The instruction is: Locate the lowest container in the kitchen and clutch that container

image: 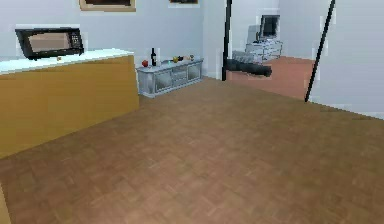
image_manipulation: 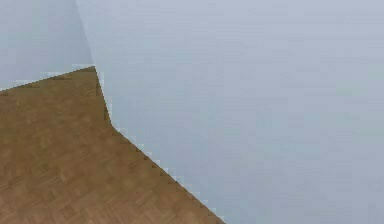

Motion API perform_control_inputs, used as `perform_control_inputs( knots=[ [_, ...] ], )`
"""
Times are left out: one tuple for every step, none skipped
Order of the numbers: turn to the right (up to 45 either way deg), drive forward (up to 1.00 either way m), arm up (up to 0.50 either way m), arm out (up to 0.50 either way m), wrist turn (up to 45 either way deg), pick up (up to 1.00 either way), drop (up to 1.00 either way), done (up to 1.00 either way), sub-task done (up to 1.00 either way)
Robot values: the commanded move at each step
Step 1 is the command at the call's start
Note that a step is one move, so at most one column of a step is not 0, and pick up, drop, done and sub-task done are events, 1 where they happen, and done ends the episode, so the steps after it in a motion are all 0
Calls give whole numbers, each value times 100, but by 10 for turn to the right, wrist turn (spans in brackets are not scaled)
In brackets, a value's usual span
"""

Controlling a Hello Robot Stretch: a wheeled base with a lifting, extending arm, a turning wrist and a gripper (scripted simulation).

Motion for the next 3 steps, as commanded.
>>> perform_control_inputs(
  knots=[
    [0,30,0,0,0,0,0,0,0],
    [-60,0,0,0,0,0,0,0,0],
    [0,100,0,0,0,0,0,0,0]
  ],
)
